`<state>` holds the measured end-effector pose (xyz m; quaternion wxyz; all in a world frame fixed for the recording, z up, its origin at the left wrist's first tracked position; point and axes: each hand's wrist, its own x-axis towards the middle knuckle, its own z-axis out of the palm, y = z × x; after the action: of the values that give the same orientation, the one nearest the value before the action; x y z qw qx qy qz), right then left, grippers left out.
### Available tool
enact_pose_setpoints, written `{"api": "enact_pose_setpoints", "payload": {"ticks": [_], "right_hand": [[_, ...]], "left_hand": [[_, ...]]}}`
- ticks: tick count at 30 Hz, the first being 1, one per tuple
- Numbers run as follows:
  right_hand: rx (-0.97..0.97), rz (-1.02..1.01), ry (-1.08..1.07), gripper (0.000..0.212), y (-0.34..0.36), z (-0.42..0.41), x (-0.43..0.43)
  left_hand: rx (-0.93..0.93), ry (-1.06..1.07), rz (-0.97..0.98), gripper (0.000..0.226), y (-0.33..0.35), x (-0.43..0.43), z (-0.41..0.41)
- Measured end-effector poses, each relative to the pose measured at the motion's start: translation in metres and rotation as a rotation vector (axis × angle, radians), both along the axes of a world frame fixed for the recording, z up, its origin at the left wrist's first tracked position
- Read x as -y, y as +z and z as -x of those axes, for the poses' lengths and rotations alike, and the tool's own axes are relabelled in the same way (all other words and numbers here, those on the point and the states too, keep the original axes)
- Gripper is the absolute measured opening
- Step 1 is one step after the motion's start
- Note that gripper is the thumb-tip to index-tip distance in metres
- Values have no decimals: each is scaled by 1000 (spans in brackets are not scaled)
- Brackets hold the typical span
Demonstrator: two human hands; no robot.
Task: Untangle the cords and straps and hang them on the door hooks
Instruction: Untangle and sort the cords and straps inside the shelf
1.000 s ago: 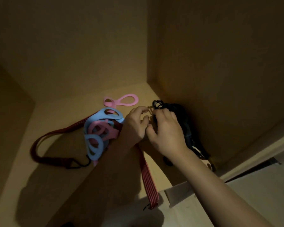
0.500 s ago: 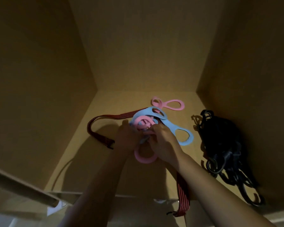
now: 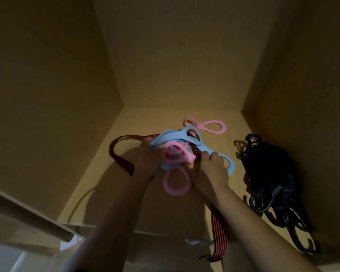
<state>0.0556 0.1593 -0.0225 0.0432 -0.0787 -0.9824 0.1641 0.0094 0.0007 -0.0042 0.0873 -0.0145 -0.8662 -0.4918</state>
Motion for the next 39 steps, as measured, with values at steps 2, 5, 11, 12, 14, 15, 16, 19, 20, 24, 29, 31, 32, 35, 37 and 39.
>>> {"api": "enact_pose_setpoints", "payload": {"ticks": [2, 5, 11, 12, 14, 15, 16, 19, 20, 24, 29, 31, 32, 35, 37, 39], "right_hand": [[53, 95, -52, 30, -5, 6, -4], [23, 131, -90, 21, -11, 17, -8], [-99, 299, 23, 14, 9, 27, -13], [-128, 405, 48, 12, 16, 29, -12], [-172, 595, 89, 16, 35, 33, -10], [-189, 666, 111, 19, 46, 35, -8], [-192, 727, 133, 24, 57, 37, -8], [-167, 791, 216, 28, 86, 46, -6], [-161, 779, 244, 26, 95, 49, -6], [-193, 956, 303, 24, 136, 54, -3], [-288, 1251, 241, 31, 160, 61, -9], [-313, 1301, 203, 30, 162, 65, -13], [-325, 1308, 196, 29, 164, 66, -15], [-336, 1267, 190, 27, 166, 69, -17], [-329, 1248, 179, 26, 165, 70, -13], [-321, 1244, 176, 26, 161, 71, -8]], "left_hand": [[-1, 52, 66, 42, 1, -4, -3], [57, -37, -2, 57, -25, -10, 0], [62, -81, 400, 63, -17, -13, 7], [18, -134, 436, 59, -17, -14, 8], [-100, -213, 433, 54, -18, -20, 9], [-147, -234, 432, 53, -18, -24, 7], [-205, -252, 440, 53, -15, -29, 6], [-245, -226, 325, 66, 0, -36, 12], [-248, -213, 299, 70, 5, -37, 16], [-214, -165, 265, 53, 32, -42, 31], [-346, -121, 274, 38, 68, -45, 38], [-435, -102, 213, 35, 78, -44, 38], [-449, -100, 156, 32, 83, -44, 37], [-353, -144, -99, 23, 104, -47, 30], [-315, -172, -281, 21, 119, -51, 26], [-276, -187, -433, 24, 134, -55, 24]]}}
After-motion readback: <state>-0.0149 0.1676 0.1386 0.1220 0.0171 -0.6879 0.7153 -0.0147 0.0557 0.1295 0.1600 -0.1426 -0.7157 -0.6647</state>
